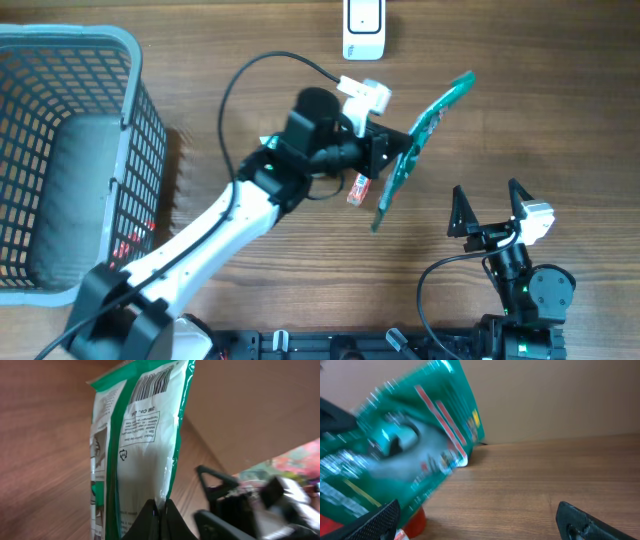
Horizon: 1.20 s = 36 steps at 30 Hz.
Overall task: Scan the item barcode
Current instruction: 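Lift the glove bag out and lay it right of the sauce bottle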
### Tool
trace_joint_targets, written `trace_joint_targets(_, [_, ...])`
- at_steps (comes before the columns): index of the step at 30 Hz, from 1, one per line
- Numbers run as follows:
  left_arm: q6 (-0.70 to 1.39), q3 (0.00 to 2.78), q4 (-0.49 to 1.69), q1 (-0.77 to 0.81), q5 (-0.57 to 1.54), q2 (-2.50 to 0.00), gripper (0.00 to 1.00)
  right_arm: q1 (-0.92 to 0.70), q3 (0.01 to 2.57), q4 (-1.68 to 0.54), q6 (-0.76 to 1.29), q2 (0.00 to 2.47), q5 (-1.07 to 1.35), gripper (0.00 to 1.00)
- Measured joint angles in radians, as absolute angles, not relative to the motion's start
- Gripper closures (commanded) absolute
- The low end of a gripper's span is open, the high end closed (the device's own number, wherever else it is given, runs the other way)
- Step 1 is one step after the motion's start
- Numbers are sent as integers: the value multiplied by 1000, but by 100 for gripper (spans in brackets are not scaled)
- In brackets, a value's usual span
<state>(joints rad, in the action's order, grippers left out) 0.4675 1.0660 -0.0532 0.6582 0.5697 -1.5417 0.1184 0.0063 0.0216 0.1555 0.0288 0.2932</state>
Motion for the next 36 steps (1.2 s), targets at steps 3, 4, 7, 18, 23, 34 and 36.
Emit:
trace_joint_targets(3, [467, 1066, -57, 711, 443, -1607, 96, 118, 6, 22, 156, 29, 293, 0])
trace_joint_targets(4, [467, 1066, -57, 722, 412, -1623, 96, 118, 6, 22, 155, 29, 293, 0])
trace_joint_targets(7, [468, 1066, -59, 750, 332, -1673, 96, 118, 6, 22, 155, 29, 293, 0])
trace_joint_targets(18, [466, 1066, -84, 756, 267, -1737, 64, 118, 6, 22, 155, 29, 293, 0])
trace_joint_targets(23, [466, 1066, -84, 756, 263, -1737, 42, 118, 6, 22, 156, 29, 293, 0])
trace_joint_targets(34, [465, 1065, 62, 861, 219, -1688, 30, 118, 6, 22, 155, 29, 293, 0])
trace_joint_targets(36, [465, 1064, 111, 861, 179, -1637, 26, 118, 6, 22, 156, 29, 293, 0])
